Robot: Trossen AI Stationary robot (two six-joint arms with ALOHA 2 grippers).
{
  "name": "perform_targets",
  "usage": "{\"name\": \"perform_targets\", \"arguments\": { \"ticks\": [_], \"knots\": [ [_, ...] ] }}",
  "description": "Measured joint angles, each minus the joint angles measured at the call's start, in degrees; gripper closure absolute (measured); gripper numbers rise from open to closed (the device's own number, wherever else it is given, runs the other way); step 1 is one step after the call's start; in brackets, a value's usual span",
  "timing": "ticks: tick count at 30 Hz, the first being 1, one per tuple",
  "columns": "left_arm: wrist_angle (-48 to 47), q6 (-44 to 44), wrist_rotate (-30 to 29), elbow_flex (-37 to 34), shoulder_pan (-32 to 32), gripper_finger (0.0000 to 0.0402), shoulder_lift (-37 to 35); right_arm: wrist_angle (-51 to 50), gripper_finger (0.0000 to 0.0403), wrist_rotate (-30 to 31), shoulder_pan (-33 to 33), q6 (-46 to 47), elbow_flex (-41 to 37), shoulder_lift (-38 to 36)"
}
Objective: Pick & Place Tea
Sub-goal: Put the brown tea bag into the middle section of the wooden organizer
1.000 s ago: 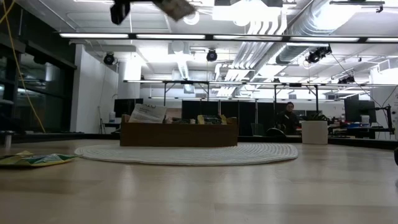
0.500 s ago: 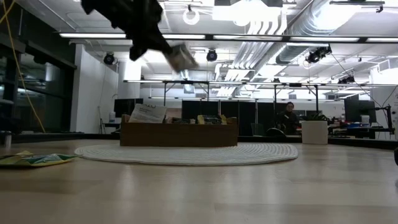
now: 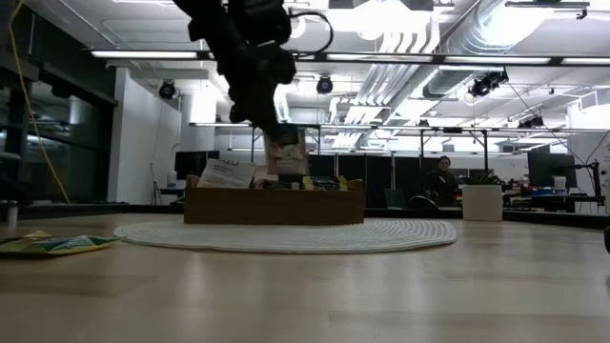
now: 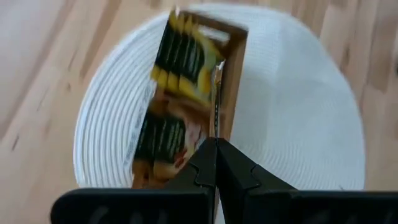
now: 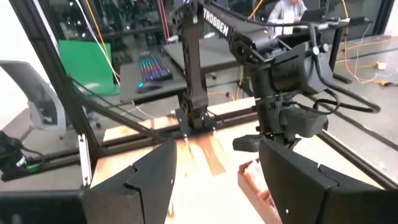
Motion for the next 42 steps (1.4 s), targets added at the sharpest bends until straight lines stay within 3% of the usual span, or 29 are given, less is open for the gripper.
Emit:
{"name": "perform_targets", "arguments": {
  "ticks": [18, 32, 42],
  "knots": [
    [-2.7, 0.7, -4.1, 0.0, 0.0, 0.0401, 2.9, -3.7, 0.0178, -0.1, 0.0, -0.1, 0.0, 0.0],
    [-2.6, 1.0, 0.0, -0.1, 0.0, 0.0401, 5.1, -3.8, 0.0178, 0.0, 0.0, -0.3, 0.0, 0.0],
    [-2.3, -0.7, -2.3, -0.1, 0.0, 0.0399, 6.4, -3.9, 0.0178, -0.1, 0.0, -0.3, 0.0, 0.0]
  ]
}}
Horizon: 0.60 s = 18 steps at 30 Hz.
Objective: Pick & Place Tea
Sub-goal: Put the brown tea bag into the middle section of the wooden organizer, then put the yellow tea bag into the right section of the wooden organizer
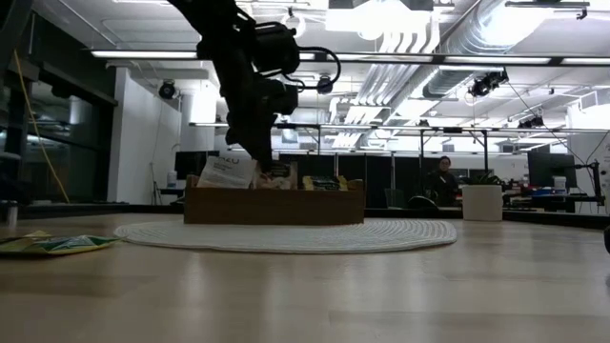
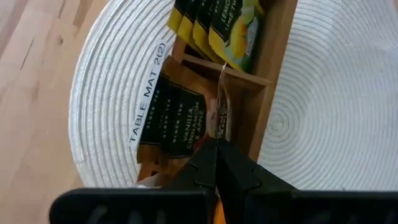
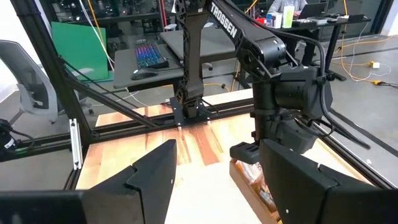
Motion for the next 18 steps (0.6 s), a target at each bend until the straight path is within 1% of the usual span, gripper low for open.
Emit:
{"name": "perform_targets", "arguments": {
  "ticks": [3, 6, 8, 14, 16, 18],
  "knots": [
    [-0.3, 0.0, 0.0, 0.0, 0.0, 0.0389, 0.0, 0.0, 0.0178, 0.0, 0.0, 0.0, 0.0, 0.0],
    [-0.4, 0.0, 0.5, 0.0, 0.0, 0.0366, 0.0, -0.3, 0.0178, -0.1, 0.0, 0.0, 0.0, 0.0],
    [-0.4, -0.4, 1.0, 0.0, 0.0, 0.0342, 0.0, -0.7, 0.0178, -0.3, 0.0, 0.0, 0.0, 0.0],
    [-0.3, -0.9, 1.0, 0.0, 0.0, 0.0253, -0.1, -0.8, 0.0178, -1.7, 0.0, 0.0, 0.0, 0.0],
    [-1.1, -0.9, 0.7, 0.0, 0.0, 0.0234, -0.9, -1.0, 0.0178, -2.2, 0.0, 0.0, 0.0, 0.0],
    [-1.2, -0.9, -0.3, 0.0, 0.0, 0.0226, -2.3, -1.3, 0.0178, -2.3, 0.0, 0.0, 0.0, 0.0]
  ]
}}
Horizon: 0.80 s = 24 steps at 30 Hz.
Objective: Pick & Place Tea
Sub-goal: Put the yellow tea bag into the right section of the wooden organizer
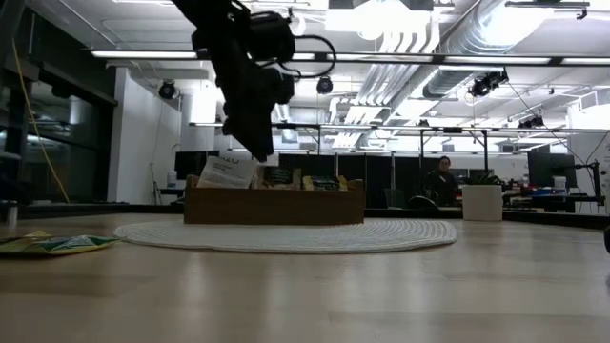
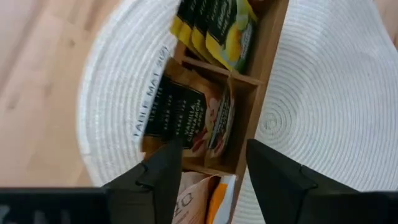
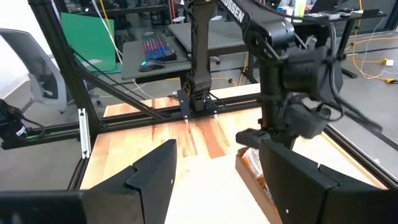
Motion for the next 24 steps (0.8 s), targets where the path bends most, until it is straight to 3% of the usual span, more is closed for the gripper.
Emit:
{"name": "perform_targets", "arguments": {
  "ticks": [6, 10, 16, 24],
  "knots": [
    [-1.8, 0.0, -2.6, 0.0, -0.4, 0.0249, -4.3, -0.3, 0.0178, -0.2, 0.0, 0.0, 0.0, 0.0],
    [-5.9, -0.2, -3.8, 0.1, -2.5, 0.0301, -9.2, -0.4, 0.0178, -0.4, 0.0, 0.1, 0.0, 0.0],
    [-15.0, -3.3, -10.8, 0.0, -10.4, 0.0391, -15.4, -0.2, 0.0179, -2.3, 0.0, 1.3, 0.0, 0.3],
    [-16.5, -14.6, -21.2, -2.8, -23.2, 0.0399, -22.5, 3.7, 0.0179, -7.3, -1.1, 1.7, 0.0, 6.2]
  ]
}}
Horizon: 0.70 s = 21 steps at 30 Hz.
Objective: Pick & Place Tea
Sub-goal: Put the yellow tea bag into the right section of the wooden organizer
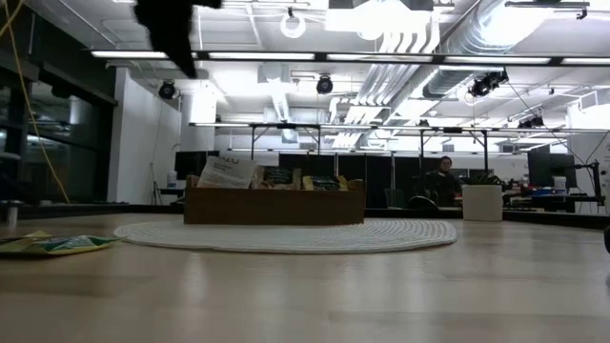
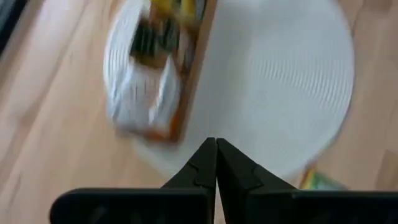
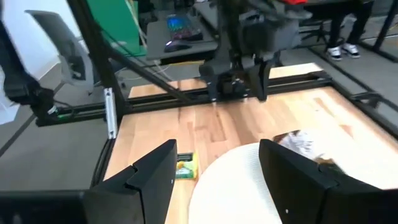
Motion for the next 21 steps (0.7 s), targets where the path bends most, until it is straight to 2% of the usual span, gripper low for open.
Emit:
{"name": "perform_targets", "arguments": {
  "ticks": [6, 8, 10, 12, 14, 16, 18, 19, 21],
  "knots": [
    [2.1, -11.3, -3.3, -8.2, -9.4, 0.04, -6.0, 7.7, 0.0193, -4.0, -0.8, 0.0, 0.0, 7.0],
    [6.6, -14.9, -3.5, -11.9, -12.1, 0.04, -8.2, 9.9, 0.0204, -4.9, -0.9, 0.0, 0.0, 9.5],
    [6.6, -19.4, -3.5, -16.4, -15.0, 0.0401, -10.4, 13.0, 0.0222, -6.1, -1.4, -0.1, 0.0, 11.9],
    [11.6, -23.6, -4.5, -20.1, -17.6, 0.0401, -12.4, 15.7, 0.0249, -7.8, -1.9, 0.6, 0.0, 14.3],
    [12.2, -27.7, -5.2, -23.9, -20.4, 0.0401, -14.3, 18.8, 0.0286, -9.9, -2.6, 1.4, 0.0, 16.5],
    [16.1, -31.4, -6.1, -26.4, -22.7, 0.0401, -15.5, 20.7, 0.0332, -11.6, -3.4, 2.1, -0.1, 18.7],
    [16.2, -34.8, -7.5, -28.7, -25.3, 0.0401, -16.7, 23.4, 0.038, -13.0, -4.2, 2.5, 0.0, 20.8],
    [16.9, -36.0, -8.1, -29.3, -26.5, 0.0401, -16.7, 23.7, 0.0391, -13.5, -4.4, 2.4, 0.0, 21.7],
    [18.2, -38.4, -9.4, -30.1, -29.0, 0.0401, -16.9, 27.2, 0.0389, -14.2, -5.3, 2.8, 0.0, 24.0]
  ]
}}
